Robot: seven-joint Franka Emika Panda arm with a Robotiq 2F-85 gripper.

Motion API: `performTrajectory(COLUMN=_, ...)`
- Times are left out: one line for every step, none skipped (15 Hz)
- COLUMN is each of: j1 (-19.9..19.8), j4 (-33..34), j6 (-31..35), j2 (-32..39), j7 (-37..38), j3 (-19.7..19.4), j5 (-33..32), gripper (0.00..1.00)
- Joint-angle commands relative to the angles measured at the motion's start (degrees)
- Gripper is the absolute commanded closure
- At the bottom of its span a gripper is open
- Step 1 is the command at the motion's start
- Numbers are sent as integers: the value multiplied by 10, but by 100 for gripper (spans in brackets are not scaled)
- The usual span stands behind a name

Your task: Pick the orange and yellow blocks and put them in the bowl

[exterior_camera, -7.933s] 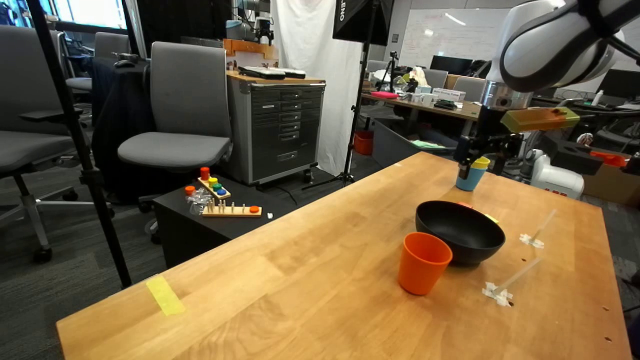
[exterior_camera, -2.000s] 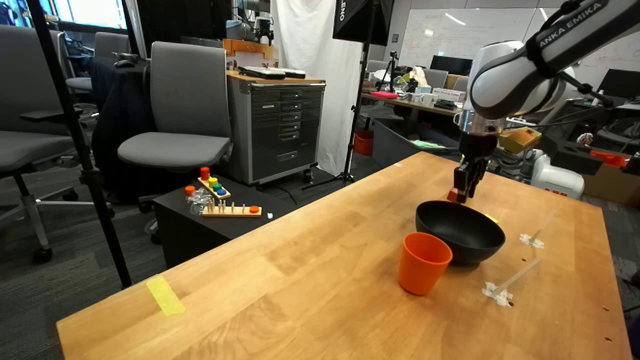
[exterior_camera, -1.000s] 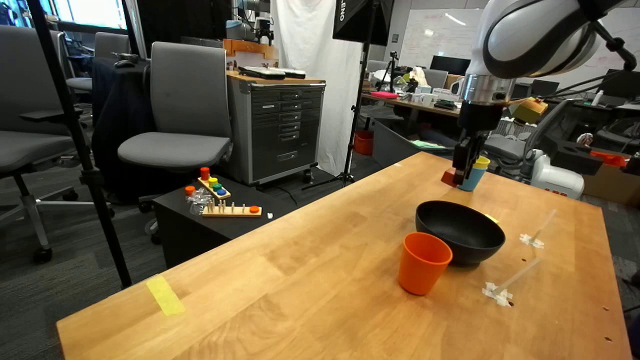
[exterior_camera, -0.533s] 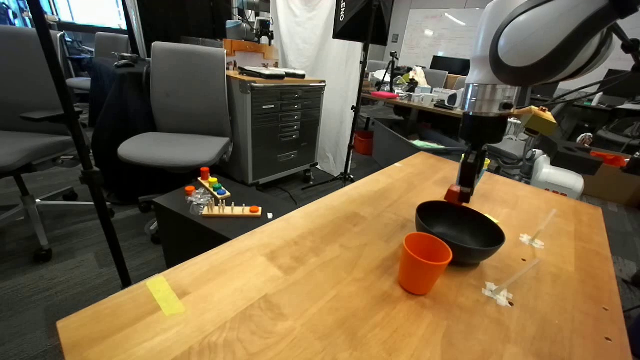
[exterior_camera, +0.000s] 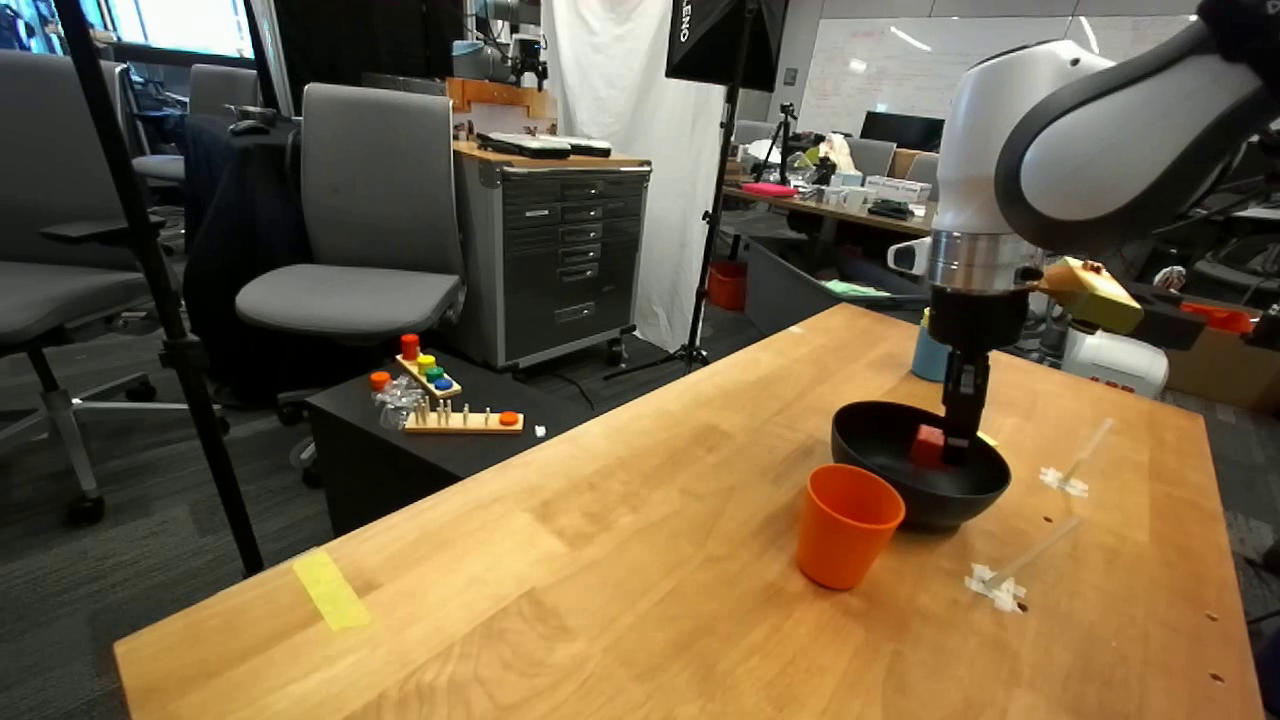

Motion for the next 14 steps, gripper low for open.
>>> performTrajectory(j1=10, j4=-20, j6=44, j2=16, j7=11, j3=-2, j5=-32, gripper=82)
performTrajectory(j1=11, j4=-22, j6=52, j2=21, j7=12, j3=-2, j5=-37, gripper=82)
performTrajectory(j1=12, j4=-20, j6=56, j2=28, j7=13, j3=-3, j5=-40, gripper=82)
performTrajectory(j1=13, j4=-19, j6=61, j2=34, j7=16, j3=-3, j5=-42, gripper=82)
performTrajectory(j1=13, j4=-16, j6=64, j2=38, j7=17, j3=-3, j5=-44, gripper=75)
performTrajectory(j1=13, j4=-16, j6=67, j2=41, j7=19, j3=-4, j5=-47, gripper=32)
performTrajectory(j1=13, j4=-16, j6=69, j2=43, j7=19, j3=-4, j5=-47, gripper=31)
performTrajectory(j1=13, j4=-13, j6=69, j2=46, j7=20, j3=-3, j5=-46, gripper=25)
performTrajectory(j1=12, j4=-12, j6=68, j2=46, j7=20, j3=-2, j5=-44, gripper=18)
performTrajectory(j1=12, j4=-12, j6=68, j2=45, j7=20, j3=-1, j5=-42, gripper=9)
performTrajectory(j1=11, j4=-11, j6=68, j2=45, j7=19, j3=0, j5=-41, gripper=1)
performTrajectory(j1=11, j4=-11, j6=67, j2=43, j7=18, j3=1, j5=-38, gripper=0)
performTrajectory(j1=11, j4=-10, j6=67, j2=42, j7=18, j3=1, j5=-38, gripper=0)
performTrajectory(j1=10, j4=-9, j6=65, j2=41, j7=16, j3=2, j5=-34, gripper=0)
